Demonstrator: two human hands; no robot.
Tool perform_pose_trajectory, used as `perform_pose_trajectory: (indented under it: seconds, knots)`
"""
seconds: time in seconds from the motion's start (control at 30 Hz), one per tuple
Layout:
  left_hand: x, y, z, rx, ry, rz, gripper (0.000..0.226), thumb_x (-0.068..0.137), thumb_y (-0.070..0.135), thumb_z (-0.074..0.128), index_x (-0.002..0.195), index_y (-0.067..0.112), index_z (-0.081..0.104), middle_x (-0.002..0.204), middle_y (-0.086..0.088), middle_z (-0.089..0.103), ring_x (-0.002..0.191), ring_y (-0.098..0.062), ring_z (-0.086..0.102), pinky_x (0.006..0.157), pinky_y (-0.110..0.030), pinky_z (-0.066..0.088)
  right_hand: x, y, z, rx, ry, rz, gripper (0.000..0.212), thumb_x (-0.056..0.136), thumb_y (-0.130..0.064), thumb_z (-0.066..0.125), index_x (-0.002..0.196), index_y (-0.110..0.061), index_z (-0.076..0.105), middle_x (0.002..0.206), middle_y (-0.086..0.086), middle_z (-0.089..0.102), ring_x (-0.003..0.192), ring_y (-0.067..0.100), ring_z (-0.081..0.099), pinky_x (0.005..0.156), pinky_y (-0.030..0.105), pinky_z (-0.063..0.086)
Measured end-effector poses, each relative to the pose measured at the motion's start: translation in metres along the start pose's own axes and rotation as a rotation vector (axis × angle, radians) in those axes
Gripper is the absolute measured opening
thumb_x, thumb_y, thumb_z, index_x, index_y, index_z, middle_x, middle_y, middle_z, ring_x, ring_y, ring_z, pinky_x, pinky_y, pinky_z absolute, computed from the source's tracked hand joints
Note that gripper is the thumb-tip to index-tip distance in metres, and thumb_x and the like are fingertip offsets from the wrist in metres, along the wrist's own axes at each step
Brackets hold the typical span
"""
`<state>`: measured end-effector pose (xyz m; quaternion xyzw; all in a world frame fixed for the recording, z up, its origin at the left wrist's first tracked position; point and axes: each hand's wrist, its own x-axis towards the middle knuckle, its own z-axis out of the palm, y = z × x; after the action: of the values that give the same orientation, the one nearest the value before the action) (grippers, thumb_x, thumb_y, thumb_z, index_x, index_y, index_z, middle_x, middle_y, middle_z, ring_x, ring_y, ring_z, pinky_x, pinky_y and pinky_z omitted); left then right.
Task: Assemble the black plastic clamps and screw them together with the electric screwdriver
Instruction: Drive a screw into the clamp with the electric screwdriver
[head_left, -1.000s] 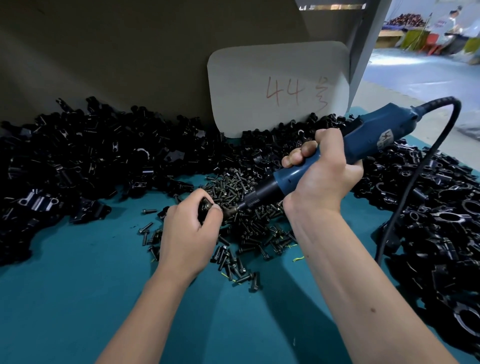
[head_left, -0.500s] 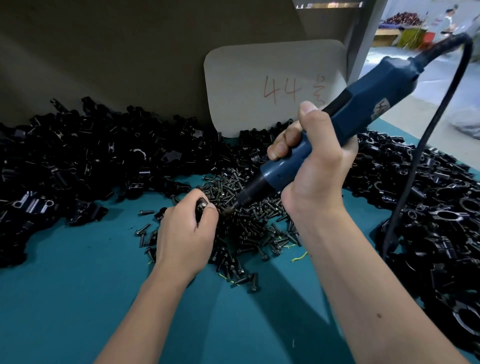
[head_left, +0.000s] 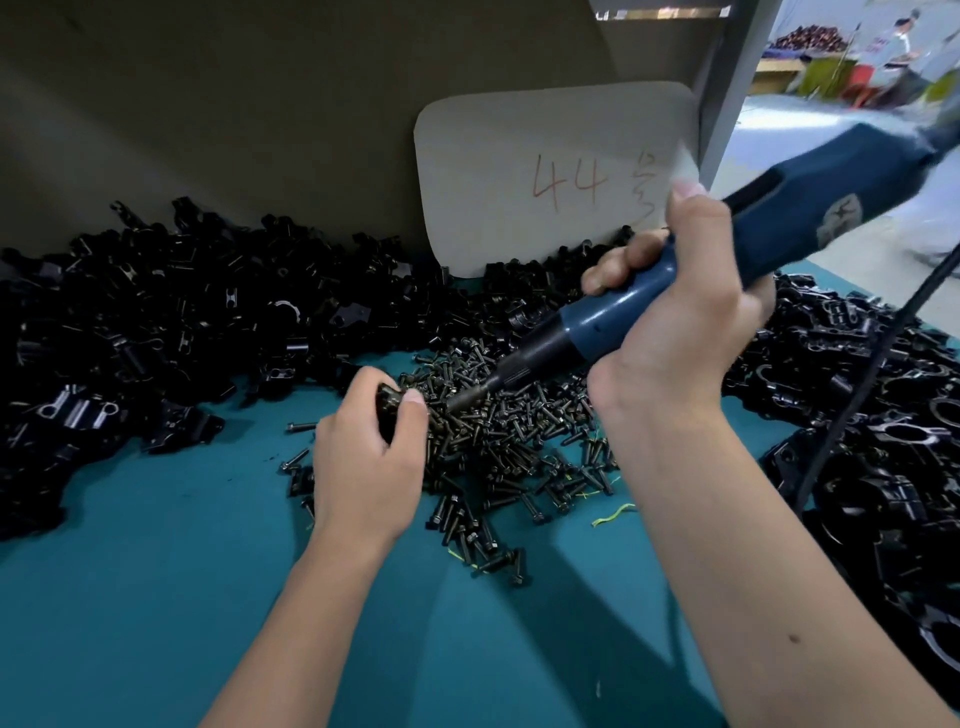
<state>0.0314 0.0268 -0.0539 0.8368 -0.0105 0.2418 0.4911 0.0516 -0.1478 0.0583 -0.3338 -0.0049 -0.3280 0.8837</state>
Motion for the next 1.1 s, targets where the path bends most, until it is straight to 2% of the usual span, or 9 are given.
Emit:
perform_pose_trajectory:
  seconds: [0.13, 0.23, 0.37, 0.63, 0.83, 1.1]
  knots:
    - [-0.001, 0.0, 0.003, 0.145, -0.064, 0.066, 0.025, 0.097, 0.045, 0.06, 0.085, 0.028, 0.048, 0.056, 0.004, 0.055, 0.043, -0.012, 0.045, 0.041, -0.037, 0.039, 0.009, 0.003, -0.007, 0.059, 0.206, 0.079, 0.027, 0.091, -0.007, 0.073, 0.103, -0.01, 0.049, 0.058, 0.0, 0.051, 0.044, 0.015, 0.046, 0.049, 0.029, 0.042]
    - [-0.001, -0.001, 0.005, 0.181, -0.081, 0.093, 0.03, 0.093, 0.045, 0.068, 0.081, 0.025, 0.048, 0.06, 0.002, 0.056, 0.047, -0.017, 0.048, 0.044, -0.04, 0.041, 0.012, 0.009, -0.011, 0.052, 0.27, 0.124, 0.028, 0.089, -0.008, 0.074, 0.101, -0.01, 0.048, 0.06, 0.002, 0.05, 0.046, 0.017, 0.044, 0.05, 0.03, 0.041]
    - [-0.001, -0.002, 0.005, 0.159, -0.105, 0.143, 0.03, 0.09, 0.041, 0.073, 0.08, 0.027, 0.049, 0.059, 0.003, 0.055, 0.046, -0.018, 0.043, 0.041, -0.03, 0.031, 0.012, 0.016, -0.016, 0.044, 0.27, 0.182, 0.032, 0.087, -0.011, 0.074, 0.105, -0.01, 0.048, 0.061, 0.002, 0.05, 0.046, 0.018, 0.045, 0.05, 0.03, 0.042]
    - [-0.001, -0.003, 0.003, 0.174, -0.113, 0.153, 0.032, 0.086, 0.026, 0.083, 0.081, 0.023, 0.051, 0.067, 0.008, 0.052, 0.053, -0.009, 0.039, 0.047, -0.022, 0.029, 0.015, 0.02, -0.021, 0.052, 0.261, 0.236, 0.036, 0.087, -0.011, 0.074, 0.11, -0.01, 0.046, 0.06, 0.002, 0.05, 0.047, 0.018, 0.046, 0.05, 0.029, 0.043]
    - [0.0, -0.002, 0.002, 0.196, -0.103, 0.196, 0.036, 0.083, 0.02, 0.085, 0.081, 0.022, 0.049, 0.069, 0.011, 0.047, 0.06, -0.01, 0.04, 0.053, -0.02, 0.03, 0.018, 0.019, -0.023, 0.057, 0.268, 0.269, 0.029, 0.088, -0.009, 0.069, 0.102, -0.009, 0.044, 0.06, 0.002, 0.048, 0.046, 0.018, 0.044, 0.048, 0.028, 0.04]
    - [-0.003, -0.002, 0.003, 0.203, -0.162, 0.192, 0.033, 0.087, 0.026, 0.076, 0.084, 0.031, 0.044, 0.075, 0.013, 0.049, 0.064, -0.008, 0.044, 0.056, -0.019, 0.031, 0.018, 0.021, -0.024, 0.057, 0.243, 0.287, 0.021, 0.087, -0.005, 0.064, 0.089, -0.01, 0.043, 0.061, 0.002, 0.046, 0.047, 0.017, 0.042, 0.048, 0.029, 0.039]
